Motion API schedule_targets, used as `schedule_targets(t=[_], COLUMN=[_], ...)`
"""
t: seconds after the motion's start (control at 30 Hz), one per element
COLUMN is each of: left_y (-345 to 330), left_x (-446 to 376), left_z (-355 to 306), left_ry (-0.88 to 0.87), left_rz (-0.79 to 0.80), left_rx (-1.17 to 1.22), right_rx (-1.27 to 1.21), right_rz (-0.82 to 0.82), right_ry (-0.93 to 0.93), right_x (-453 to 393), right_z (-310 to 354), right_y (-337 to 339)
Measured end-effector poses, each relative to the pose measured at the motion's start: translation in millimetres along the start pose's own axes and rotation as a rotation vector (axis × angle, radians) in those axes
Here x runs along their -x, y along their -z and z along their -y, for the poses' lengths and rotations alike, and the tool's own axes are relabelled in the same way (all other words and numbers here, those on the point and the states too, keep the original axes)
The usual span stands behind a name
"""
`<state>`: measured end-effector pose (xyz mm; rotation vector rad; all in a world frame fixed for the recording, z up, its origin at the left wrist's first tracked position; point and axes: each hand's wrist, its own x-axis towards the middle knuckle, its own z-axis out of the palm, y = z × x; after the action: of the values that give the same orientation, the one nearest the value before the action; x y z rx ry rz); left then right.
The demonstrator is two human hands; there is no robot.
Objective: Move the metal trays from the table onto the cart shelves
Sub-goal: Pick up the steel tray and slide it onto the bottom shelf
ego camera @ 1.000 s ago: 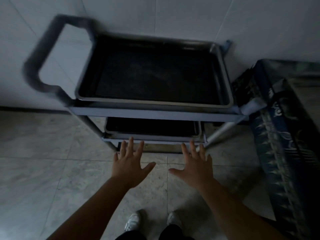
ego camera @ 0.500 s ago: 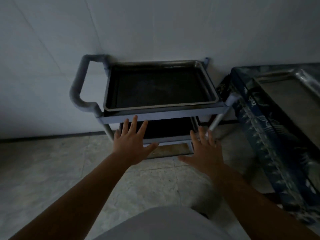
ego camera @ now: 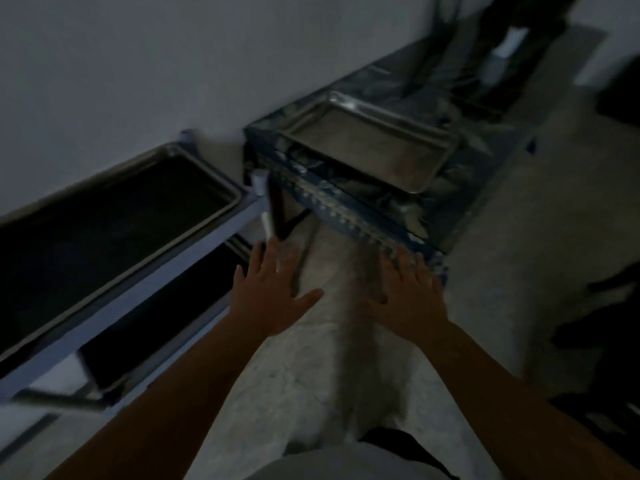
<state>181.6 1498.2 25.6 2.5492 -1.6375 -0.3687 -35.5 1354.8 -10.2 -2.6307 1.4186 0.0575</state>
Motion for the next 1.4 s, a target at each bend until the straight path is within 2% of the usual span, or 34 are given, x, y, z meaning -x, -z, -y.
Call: schedule_targets(t=[0.3, 0.47, 0.73, 0.93, 1.2, 1.4], left_y=[-23, -39, -68, -92, -120, -110], left_x=[-81, -114, -159, -214, -359, -466], left_z=[-206, -291, -376, -421, -487, -516], left_ry=[-0.393, -0.481, -0.507, -0.535, -0.556, -0.501], left_rz=[0.011, 0.035, 0.075, 0.080, 0.113, 0.156], left_rx=[-0.071, -0.149, -0.151, -0.143, -0.094, -0.132], right_rx=[-0.096, -0.106, -0.117, -0.120, -0.092, -0.071], right_rz=[-0.009, -0.014, 0.010, 0.031, 0.016, 0.068], right_ry=[-0.401, -0.491, -0.534, -0.562, -0.625, -0.627], right_x=[68, 72, 57, 15, -90, -173], right_z=[-195, -272, -355, -402, -491, -545], right_y=[25, 36, 49, 42, 40, 59])
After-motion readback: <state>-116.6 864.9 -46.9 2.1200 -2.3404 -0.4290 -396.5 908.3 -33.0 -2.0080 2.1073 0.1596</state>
